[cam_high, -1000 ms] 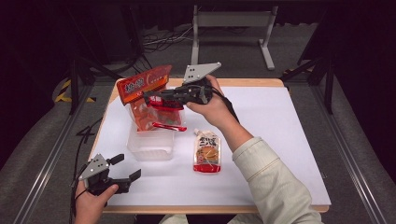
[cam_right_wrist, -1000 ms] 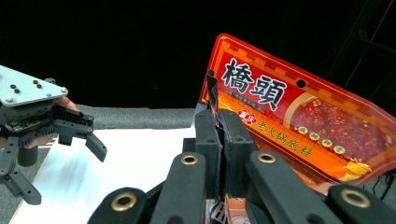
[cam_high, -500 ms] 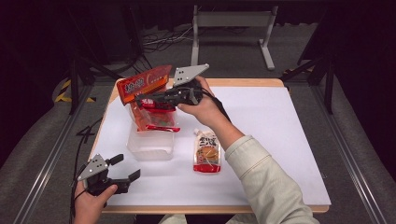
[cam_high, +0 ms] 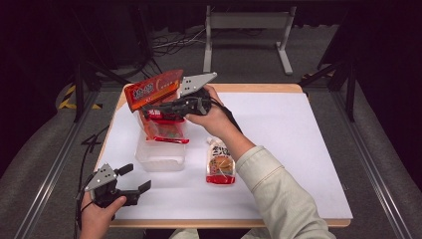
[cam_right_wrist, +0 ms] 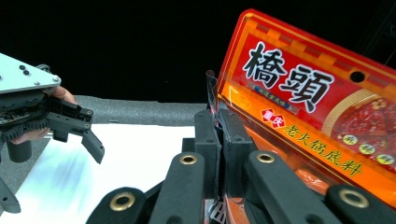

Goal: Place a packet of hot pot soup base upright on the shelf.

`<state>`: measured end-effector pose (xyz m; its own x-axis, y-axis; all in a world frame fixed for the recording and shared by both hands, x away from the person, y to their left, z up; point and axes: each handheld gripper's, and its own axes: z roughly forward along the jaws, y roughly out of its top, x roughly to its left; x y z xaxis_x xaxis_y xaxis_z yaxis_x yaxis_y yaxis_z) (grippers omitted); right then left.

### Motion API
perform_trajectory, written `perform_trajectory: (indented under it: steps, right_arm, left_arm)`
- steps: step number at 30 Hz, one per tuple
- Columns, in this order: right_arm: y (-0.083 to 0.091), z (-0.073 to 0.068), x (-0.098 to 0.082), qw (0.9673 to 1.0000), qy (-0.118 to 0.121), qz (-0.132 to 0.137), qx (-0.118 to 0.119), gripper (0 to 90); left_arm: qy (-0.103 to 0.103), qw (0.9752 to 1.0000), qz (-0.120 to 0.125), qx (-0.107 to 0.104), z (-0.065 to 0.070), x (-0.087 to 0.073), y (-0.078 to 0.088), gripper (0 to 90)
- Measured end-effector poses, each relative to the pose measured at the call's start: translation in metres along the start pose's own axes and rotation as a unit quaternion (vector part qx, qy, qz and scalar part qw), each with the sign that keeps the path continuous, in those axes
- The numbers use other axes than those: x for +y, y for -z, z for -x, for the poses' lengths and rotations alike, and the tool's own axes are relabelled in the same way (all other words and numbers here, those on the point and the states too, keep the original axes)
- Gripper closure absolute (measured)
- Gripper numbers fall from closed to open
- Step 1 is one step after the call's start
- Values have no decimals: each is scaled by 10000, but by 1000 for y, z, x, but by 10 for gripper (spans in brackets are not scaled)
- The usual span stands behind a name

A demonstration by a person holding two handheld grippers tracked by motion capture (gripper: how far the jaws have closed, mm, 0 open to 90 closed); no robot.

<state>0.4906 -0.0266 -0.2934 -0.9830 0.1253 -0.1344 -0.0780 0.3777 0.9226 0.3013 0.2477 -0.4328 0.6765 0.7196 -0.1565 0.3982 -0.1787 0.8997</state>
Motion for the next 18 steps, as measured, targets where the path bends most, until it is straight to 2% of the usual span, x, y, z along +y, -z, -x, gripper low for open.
perform_trajectory:
  steps: [18]
  right_arm:
    - [-20,-3,-6,9999,67,-88,79,879]
  left_arm:
    - [-20,10000,-29,-16,0,0,-1,102]
